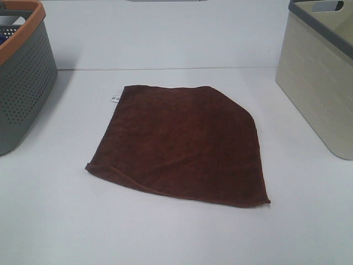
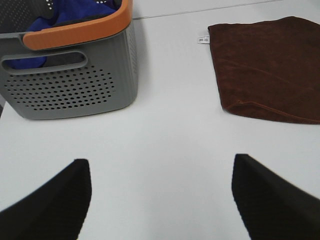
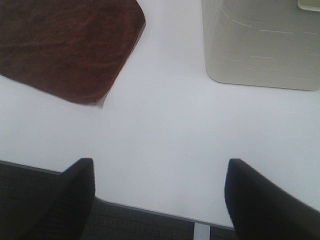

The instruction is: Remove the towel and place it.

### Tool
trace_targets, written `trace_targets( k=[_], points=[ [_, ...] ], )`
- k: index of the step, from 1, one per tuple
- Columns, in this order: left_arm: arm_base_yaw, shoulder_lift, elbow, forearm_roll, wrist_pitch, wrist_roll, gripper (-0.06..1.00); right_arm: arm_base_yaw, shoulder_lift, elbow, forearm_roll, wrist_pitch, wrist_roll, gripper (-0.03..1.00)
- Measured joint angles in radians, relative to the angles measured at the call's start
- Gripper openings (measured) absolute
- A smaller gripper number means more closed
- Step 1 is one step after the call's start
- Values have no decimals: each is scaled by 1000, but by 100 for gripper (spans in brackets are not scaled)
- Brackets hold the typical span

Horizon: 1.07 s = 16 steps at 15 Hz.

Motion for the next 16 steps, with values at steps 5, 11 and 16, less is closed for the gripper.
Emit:
trace_targets(
  k=[5, 11, 16],
  points=[
    [38, 0, 0, 0, 0, 0, 74, 0, 0, 0, -8, 0, 17, 64],
    [38, 0, 0, 0, 0, 0, 74, 0, 0, 0, -52, 0, 73, 64],
    [38, 0, 0, 0, 0, -1, 74, 0, 0, 0, -52, 0, 74, 64]
  ],
)
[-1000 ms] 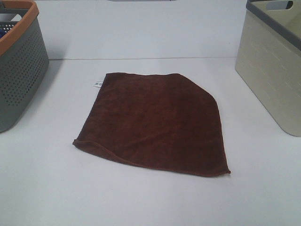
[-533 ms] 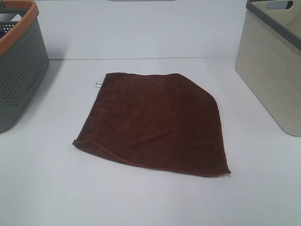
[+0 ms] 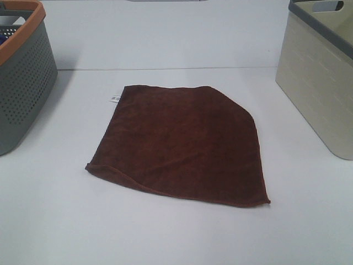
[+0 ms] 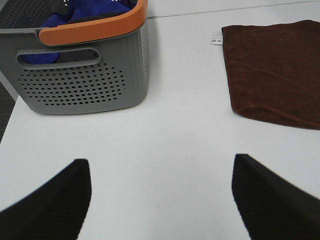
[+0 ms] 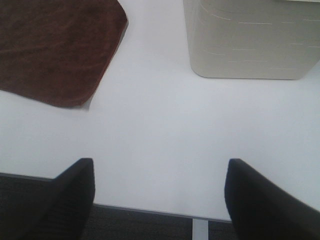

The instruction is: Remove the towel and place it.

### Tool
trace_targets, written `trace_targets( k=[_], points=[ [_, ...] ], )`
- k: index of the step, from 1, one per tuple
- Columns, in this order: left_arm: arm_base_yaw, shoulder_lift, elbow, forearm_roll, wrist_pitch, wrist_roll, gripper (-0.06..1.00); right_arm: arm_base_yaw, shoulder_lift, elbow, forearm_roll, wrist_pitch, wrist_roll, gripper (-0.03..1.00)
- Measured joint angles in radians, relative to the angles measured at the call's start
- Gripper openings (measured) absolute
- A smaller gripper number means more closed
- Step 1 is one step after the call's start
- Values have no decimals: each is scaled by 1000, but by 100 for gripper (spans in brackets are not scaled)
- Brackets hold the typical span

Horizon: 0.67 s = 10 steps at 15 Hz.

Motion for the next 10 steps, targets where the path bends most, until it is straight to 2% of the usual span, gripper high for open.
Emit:
trace_targets(
  k=[10],
  points=[
    [0, 0, 0, 0, 0, -2, 74, 0, 0, 0, 0, 0, 0, 64]
  ],
)
